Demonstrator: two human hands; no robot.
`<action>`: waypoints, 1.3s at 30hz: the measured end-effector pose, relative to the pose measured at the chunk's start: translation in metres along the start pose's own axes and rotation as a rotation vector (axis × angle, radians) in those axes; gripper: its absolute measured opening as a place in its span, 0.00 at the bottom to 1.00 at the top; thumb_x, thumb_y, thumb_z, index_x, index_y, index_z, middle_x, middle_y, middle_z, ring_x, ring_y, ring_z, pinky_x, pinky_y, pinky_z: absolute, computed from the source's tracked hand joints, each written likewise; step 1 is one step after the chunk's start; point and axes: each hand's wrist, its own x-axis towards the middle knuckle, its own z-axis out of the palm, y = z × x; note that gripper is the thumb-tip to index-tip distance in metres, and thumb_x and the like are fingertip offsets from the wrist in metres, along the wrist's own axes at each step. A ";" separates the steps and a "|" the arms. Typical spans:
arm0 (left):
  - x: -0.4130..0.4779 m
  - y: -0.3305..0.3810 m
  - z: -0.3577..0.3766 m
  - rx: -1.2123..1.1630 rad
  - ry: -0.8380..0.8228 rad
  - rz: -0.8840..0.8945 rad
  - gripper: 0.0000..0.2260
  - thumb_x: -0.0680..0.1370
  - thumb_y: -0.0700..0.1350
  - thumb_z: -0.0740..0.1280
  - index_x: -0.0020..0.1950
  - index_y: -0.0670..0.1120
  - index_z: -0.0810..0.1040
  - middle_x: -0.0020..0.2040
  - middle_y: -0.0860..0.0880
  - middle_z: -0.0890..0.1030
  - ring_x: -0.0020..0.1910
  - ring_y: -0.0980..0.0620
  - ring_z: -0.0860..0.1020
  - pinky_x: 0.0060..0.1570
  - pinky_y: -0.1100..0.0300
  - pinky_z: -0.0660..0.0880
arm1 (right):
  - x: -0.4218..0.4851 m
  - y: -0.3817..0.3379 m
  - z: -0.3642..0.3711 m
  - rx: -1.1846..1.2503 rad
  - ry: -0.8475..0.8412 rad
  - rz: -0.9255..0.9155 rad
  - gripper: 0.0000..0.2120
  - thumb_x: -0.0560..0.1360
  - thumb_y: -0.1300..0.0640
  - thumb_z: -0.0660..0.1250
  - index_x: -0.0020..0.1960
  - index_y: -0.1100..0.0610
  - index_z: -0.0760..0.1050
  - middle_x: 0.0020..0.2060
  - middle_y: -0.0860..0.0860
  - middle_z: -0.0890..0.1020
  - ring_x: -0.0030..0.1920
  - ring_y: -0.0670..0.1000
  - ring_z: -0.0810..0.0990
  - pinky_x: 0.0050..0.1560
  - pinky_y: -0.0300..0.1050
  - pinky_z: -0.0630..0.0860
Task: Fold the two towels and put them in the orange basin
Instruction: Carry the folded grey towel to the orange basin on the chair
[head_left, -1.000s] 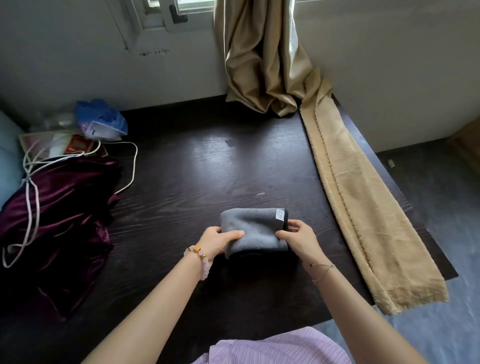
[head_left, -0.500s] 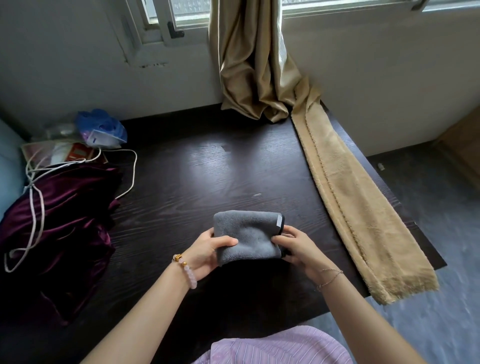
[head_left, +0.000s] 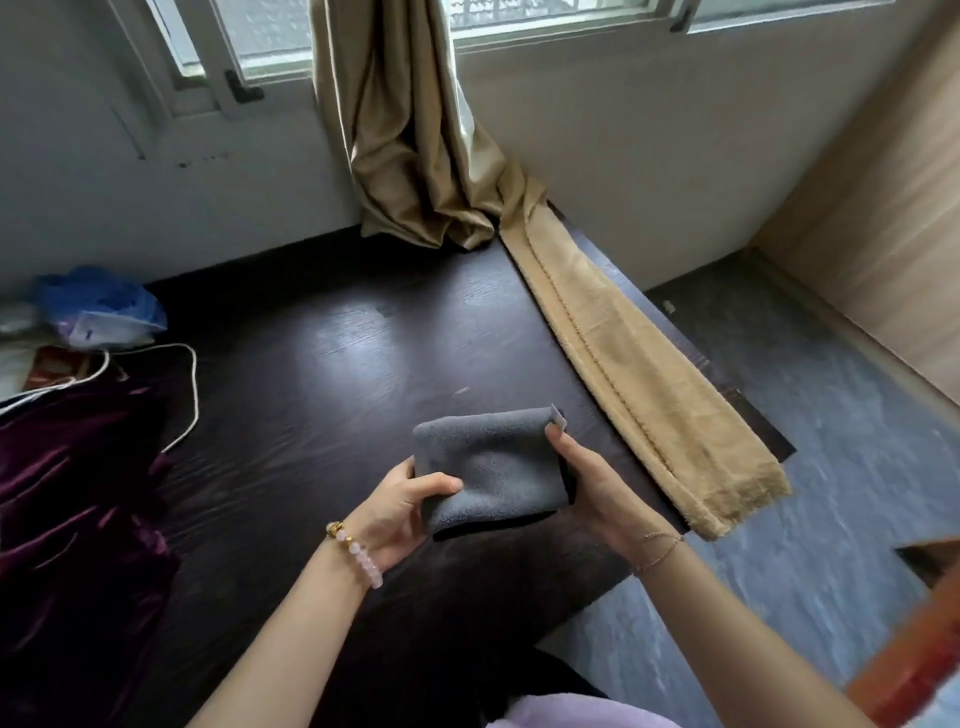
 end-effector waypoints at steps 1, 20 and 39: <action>0.002 0.001 0.004 0.025 -0.013 -0.007 0.23 0.64 0.35 0.69 0.58 0.38 0.72 0.45 0.42 0.82 0.42 0.47 0.82 0.38 0.57 0.79 | -0.004 0.000 0.000 0.036 0.043 -0.019 0.30 0.65 0.36 0.71 0.58 0.57 0.79 0.55 0.56 0.83 0.57 0.55 0.81 0.62 0.53 0.73; 0.044 -0.059 0.196 0.429 0.081 -0.123 0.15 0.76 0.56 0.64 0.48 0.44 0.78 0.42 0.47 0.80 0.39 0.52 0.78 0.34 0.61 0.72 | -0.107 0.027 -0.115 0.220 0.864 -0.351 0.26 0.72 0.39 0.67 0.40 0.64 0.77 0.37 0.54 0.79 0.41 0.52 0.78 0.44 0.49 0.76; 0.089 -0.197 0.425 0.774 -0.061 0.136 0.20 0.76 0.57 0.64 0.40 0.40 0.79 0.36 0.49 0.77 0.37 0.55 0.74 0.38 0.61 0.70 | -0.234 0.041 -0.349 0.300 1.115 -0.364 0.27 0.62 0.32 0.67 0.39 0.57 0.74 0.36 0.54 0.73 0.39 0.51 0.73 0.43 0.46 0.71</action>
